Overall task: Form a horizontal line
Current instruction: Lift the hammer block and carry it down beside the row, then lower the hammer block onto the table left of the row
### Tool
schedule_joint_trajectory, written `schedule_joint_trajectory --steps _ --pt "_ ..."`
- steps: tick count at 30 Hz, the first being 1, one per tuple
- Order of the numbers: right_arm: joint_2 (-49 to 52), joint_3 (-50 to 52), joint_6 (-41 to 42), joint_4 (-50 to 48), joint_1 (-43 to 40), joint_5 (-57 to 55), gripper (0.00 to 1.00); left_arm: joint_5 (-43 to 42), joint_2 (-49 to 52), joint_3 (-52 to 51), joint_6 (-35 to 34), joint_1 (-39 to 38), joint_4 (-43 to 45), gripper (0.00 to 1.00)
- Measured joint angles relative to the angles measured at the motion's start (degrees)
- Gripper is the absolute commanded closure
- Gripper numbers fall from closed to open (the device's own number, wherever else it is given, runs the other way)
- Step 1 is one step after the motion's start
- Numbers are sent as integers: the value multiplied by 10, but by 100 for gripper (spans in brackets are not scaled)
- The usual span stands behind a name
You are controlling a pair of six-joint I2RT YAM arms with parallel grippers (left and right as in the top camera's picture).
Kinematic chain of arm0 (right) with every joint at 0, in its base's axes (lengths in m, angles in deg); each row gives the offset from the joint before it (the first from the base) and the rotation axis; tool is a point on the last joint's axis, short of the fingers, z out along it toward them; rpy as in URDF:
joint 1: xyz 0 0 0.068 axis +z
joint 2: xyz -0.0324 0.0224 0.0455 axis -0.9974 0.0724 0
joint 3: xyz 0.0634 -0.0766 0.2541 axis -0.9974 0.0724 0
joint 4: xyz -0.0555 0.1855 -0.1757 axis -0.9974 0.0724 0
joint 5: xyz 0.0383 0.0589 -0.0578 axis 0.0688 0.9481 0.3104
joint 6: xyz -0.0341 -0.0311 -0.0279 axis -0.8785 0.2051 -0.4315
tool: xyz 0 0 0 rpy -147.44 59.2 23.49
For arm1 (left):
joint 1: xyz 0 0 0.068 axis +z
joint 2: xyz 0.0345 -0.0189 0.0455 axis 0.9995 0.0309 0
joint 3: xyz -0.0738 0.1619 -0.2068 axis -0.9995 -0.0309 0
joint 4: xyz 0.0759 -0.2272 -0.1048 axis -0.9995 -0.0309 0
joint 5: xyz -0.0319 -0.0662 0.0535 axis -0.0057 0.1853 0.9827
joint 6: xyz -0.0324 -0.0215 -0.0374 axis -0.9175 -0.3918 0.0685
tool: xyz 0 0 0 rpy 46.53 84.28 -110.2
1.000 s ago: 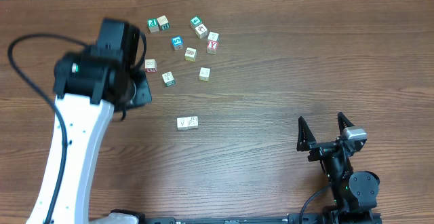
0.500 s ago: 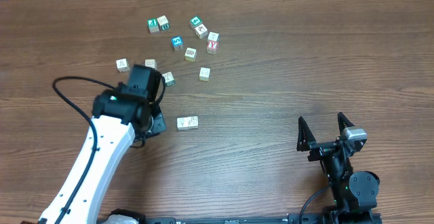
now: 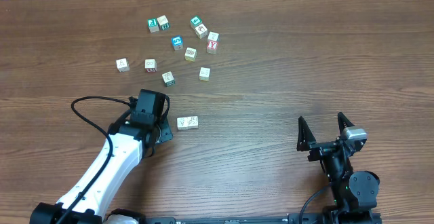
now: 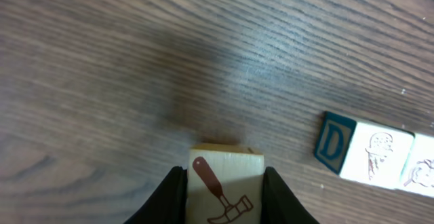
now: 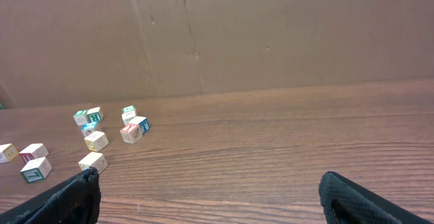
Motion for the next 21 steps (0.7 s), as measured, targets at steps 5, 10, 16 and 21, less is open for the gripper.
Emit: schedule_joint_trajectory --steps 5,10,16,21 --pt "0 0 0 -1 0 0 0 0 1 -31 33 0 47 86" --pt "0 0 0 0 0 0 0 -4 1 -42 64 0 72 79" --pt "0 0 0 0 0 0 0 -11 1 -42 85 0 78 66" --pt "0 0 0 -1 0 0 0 -13 1 -42 92 0 78 59"
